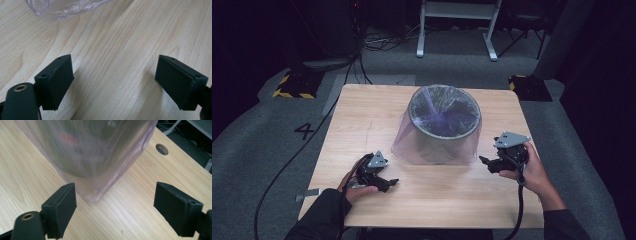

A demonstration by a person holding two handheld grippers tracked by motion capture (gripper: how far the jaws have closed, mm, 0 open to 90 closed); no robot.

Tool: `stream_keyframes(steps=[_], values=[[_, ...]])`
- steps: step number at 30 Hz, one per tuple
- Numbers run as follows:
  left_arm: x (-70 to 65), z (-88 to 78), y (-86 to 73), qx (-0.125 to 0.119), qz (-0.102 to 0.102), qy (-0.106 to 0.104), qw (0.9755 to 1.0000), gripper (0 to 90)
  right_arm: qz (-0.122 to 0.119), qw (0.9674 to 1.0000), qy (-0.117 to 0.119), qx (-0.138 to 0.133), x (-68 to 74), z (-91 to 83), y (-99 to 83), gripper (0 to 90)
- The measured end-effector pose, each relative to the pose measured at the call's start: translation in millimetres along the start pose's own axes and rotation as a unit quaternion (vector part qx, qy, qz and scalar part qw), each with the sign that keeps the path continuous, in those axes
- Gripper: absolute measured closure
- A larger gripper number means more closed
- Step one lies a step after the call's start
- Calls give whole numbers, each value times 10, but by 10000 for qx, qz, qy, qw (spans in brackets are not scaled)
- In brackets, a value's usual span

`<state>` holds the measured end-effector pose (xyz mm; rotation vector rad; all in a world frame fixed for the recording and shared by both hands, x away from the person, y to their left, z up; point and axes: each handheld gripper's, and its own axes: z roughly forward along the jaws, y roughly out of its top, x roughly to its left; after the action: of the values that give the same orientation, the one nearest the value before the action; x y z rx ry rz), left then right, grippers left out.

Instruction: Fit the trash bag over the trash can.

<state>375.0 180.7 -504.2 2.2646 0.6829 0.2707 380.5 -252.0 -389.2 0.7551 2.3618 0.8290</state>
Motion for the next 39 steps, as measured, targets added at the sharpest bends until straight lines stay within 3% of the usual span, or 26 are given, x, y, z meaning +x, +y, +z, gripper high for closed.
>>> stream_keyframes(steps=[5,10,15,19,32,39], values=[[0,0,0,2,0,0,10000,146,2,10000,2,98,36,50,-93,228],[2,1,1,2,14,-5,10000,145,-102,9993,-180,306,75,73,-177,186],[1,2,1,-5,7,-8,10000,145,-113,9990,-127,419,129,93,-287,180],[1,2,1,-2,10,-8,10000,145,38,9992,43,387,171,118,-391,178],[3,2,2,0,20,-8,10000,144,232,9983,21,531,268,221,-758,178],[1,3,1,-6,8,-10,10000,145,550,9970,7,546,265,232,-950,179]])
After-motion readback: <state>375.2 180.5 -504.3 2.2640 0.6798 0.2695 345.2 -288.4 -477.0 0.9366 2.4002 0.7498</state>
